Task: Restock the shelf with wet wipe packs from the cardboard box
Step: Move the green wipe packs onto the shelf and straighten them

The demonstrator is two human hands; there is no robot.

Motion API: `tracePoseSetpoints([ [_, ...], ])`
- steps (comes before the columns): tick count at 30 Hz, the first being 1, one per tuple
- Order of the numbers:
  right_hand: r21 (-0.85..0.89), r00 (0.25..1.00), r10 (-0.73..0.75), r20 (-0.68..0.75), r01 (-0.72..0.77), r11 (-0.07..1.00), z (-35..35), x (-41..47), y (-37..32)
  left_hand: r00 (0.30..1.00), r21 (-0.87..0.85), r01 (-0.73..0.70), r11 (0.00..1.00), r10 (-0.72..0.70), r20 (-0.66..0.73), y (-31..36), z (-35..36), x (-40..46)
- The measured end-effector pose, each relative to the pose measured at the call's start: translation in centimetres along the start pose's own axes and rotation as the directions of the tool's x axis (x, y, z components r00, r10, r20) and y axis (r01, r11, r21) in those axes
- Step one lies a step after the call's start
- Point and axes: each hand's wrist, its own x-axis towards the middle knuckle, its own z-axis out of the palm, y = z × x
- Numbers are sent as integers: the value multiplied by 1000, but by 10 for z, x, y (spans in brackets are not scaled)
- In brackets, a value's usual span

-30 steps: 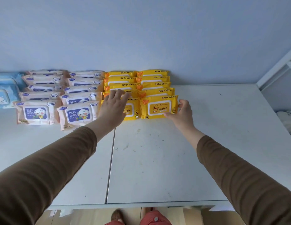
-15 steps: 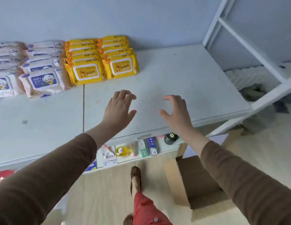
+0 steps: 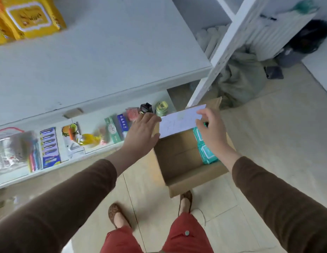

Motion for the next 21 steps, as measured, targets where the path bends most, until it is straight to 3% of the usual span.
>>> tracePoseSetpoints([
  [6,-46,950,285,131,-281,959,-20,4,166,958,-46,123,991,-107,265,68,129,49],
  [11,-176,860,454,233,-422,889,-8,12,273,907,-48,191,980,-158,391,88,228,92],
  [21,-315,677,648,348,-567,761,77,21,413,855,57,91,994,-107,507,72,406,184],
])
